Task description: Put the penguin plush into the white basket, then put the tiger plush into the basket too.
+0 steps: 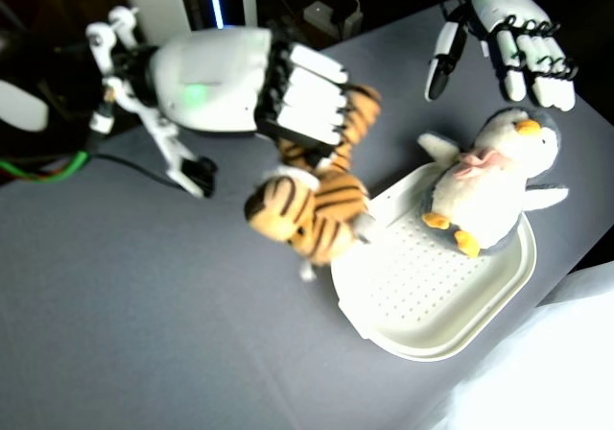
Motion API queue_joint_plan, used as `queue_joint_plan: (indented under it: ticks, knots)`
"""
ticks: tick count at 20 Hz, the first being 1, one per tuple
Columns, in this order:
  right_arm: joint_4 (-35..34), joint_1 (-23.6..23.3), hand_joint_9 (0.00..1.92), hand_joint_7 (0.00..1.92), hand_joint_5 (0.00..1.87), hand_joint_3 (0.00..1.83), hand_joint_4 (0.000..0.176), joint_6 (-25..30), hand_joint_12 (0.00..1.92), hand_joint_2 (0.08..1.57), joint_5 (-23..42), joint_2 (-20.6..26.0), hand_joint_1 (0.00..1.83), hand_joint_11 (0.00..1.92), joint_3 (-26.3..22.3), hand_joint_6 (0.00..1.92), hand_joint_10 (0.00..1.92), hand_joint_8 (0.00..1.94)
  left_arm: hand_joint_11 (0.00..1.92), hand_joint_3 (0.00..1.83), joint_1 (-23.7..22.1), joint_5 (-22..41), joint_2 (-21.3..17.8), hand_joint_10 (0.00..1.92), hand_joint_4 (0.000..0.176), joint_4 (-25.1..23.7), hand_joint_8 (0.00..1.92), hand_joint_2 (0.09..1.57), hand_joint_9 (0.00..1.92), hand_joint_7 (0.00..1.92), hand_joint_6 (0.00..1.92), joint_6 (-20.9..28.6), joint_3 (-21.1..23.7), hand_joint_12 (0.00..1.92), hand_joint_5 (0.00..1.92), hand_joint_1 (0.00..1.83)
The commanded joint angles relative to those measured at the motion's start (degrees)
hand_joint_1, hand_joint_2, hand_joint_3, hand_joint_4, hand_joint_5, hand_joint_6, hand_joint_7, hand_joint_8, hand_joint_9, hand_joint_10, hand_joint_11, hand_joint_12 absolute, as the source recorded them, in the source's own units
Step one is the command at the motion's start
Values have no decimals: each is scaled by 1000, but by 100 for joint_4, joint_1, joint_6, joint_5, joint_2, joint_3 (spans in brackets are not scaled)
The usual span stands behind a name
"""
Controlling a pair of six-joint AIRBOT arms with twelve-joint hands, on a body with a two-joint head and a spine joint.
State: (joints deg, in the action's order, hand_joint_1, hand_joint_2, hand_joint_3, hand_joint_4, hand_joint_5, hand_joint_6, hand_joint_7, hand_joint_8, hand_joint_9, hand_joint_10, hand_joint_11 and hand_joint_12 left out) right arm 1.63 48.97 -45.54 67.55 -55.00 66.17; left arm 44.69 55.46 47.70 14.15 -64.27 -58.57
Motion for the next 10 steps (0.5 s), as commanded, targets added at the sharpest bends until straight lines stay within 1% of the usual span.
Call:
queue_joint_plan:
  ticks: [1, 2, 3, 4, 5, 6, 7, 8, 9, 10]
  knots:
    - [-30, -277, 709, 679, 777, 1, 0, 6, 1649, 1214, 360, -128, 1449, 637, 139, 1368, 1467, 1235, 0, 0, -69, 664, -8, 3, 166, -193, 0, 814, 49, 48, 0, 29, 20, 441, 0, 925]
    - [-25, -588, 771, 739, 798, 0, 0, 1, 1654, 1186, -149, -329, 1483, 701, 385, 1347, 1333, 1118, 0, 0, -71, 659, -8, 0, 168, -223, 0, 811, 46, 29, 0, 41, 22, 512, 0, 929]
    - [-21, -795, 756, 745, 827, 0, 0, 1, 1648, 1183, -550, -501, 1483, 690, 604, 1299, 1346, 1134, 0, 0, -78, 658, 1, 1, 164, -245, 0, 809, 48, 23, 0, 52, 23, 498, 0, 925]
    - [11, -944, 749, 729, 897, 0, 0, 1, 1438, 1186, -992, -681, 1378, 640, 827, 1185, 1372, 1252, 0, 0, -93, 623, 37, 2, 159, -282, 1, 811, 52, 24, 2, 75, 21, 496, 5, 927]
    - [22, -1004, 564, 607, 872, 0, 0, 1, 1344, 1240, -1213, -784, 1224, 387, 959, 1239, 1012, 1427, 0, 0, -112, 577, 68, 1, 163, -327, 1, 811, 43, 24, 2, 84, 15, 475, 14, 914]
    - [19, -1016, 496, 514, 736, 0, 0, 1, 1147, 1262, -1344, -833, 1083, 219, 1027, 1361, 553, 709, 0, 1, -133, 540, 92, 0, 146, -377, 0, 814, 37, 22, 1, 85, 15, 431, 19, 896]
    - [19, -1016, 315, 345, 451, 7, 8, 1, 856, 1331, -1367, -834, 808, 43, 1030, 517, 193, 229, 0, 2, -135, 539, 89, 0, 153, -400, 0, 817, 29, 12, 0, 86, 23, 367, 7, 836]
    - [17, -1015, 157, 205, 285, 5, 95, 1, 491, 1359, -1369, -833, 646, 8, 1021, 151, 47, 55, 0, 0, -108, 599, 62, 0, 158, -408, 0, 813, 5, 2, 0, 115, 44, 182, 1, 824]
    - [17, -1008, 63, 111, 150, 2, 133, 1, 282, 1364, -1370, -833, 570, 1, 1019, 31, 11, 13, 0, 3, -65, 691, 45, 0, 162, -406, 0, 822, 0, 0, 0, 196, 51, 36, 0, 811]
    - [-2, -989, 12, 48, 48, 0, 155, 1, 71, 1350, -1374, -832, 527, 0, 1019, 15, 1, 10, 0, 4, -18, 823, 38, 0, 168, -388, 0, 827, 0, 0, 0, 323, 51, 6, 0, 821]
